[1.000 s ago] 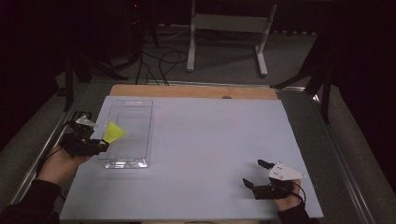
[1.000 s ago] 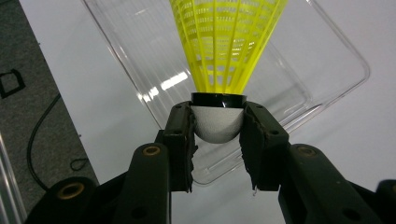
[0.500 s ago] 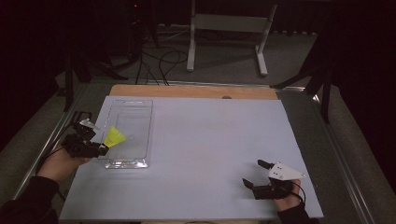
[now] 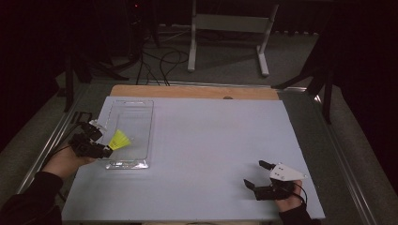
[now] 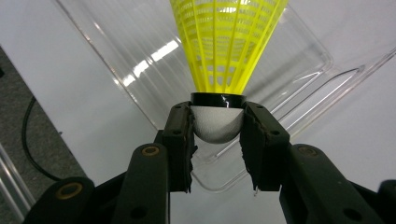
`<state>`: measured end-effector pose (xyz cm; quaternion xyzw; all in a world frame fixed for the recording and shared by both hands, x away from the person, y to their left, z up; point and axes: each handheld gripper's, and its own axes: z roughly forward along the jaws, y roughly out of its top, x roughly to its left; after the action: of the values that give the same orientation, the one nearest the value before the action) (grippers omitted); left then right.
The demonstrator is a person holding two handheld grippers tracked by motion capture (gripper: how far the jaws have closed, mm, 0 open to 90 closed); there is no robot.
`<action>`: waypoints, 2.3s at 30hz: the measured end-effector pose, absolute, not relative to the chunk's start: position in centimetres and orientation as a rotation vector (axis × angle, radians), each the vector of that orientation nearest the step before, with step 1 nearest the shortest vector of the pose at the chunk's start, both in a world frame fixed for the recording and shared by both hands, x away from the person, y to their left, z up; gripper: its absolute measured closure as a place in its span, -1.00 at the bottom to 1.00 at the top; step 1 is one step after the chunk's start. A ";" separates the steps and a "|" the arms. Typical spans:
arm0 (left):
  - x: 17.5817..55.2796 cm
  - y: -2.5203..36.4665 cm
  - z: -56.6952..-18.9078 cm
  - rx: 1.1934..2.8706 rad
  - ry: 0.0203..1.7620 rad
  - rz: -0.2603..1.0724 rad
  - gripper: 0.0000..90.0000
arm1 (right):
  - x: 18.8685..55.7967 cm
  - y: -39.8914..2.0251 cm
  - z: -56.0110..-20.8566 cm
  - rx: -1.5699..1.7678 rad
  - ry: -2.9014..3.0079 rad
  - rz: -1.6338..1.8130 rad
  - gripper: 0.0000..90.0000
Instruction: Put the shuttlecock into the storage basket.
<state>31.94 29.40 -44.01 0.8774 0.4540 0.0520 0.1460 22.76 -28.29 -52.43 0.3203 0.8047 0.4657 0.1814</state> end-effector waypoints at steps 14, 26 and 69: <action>32.2 28.3 -42.1 2.515 1.317 0.228 -0.50 | 22.7 -28.4 -52.4 0.903 2.267 1.317 -0.80; 32.2 27.5 -41.9 2.495 1.271 0.142 -1.00 | 22.7 -28.4 -52.4 0.903 2.265 1.317 -0.80; 34.1 15.9 -39.3 2.375 0.852 0.204 -1.00 | 22.9 -28.3 -52.5 0.908 2.276 1.320 -0.80</action>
<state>34.10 15.94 -39.33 0.8949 0.3209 0.0768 0.3005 22.90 -28.27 -52.47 0.3210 0.8046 0.4666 0.1785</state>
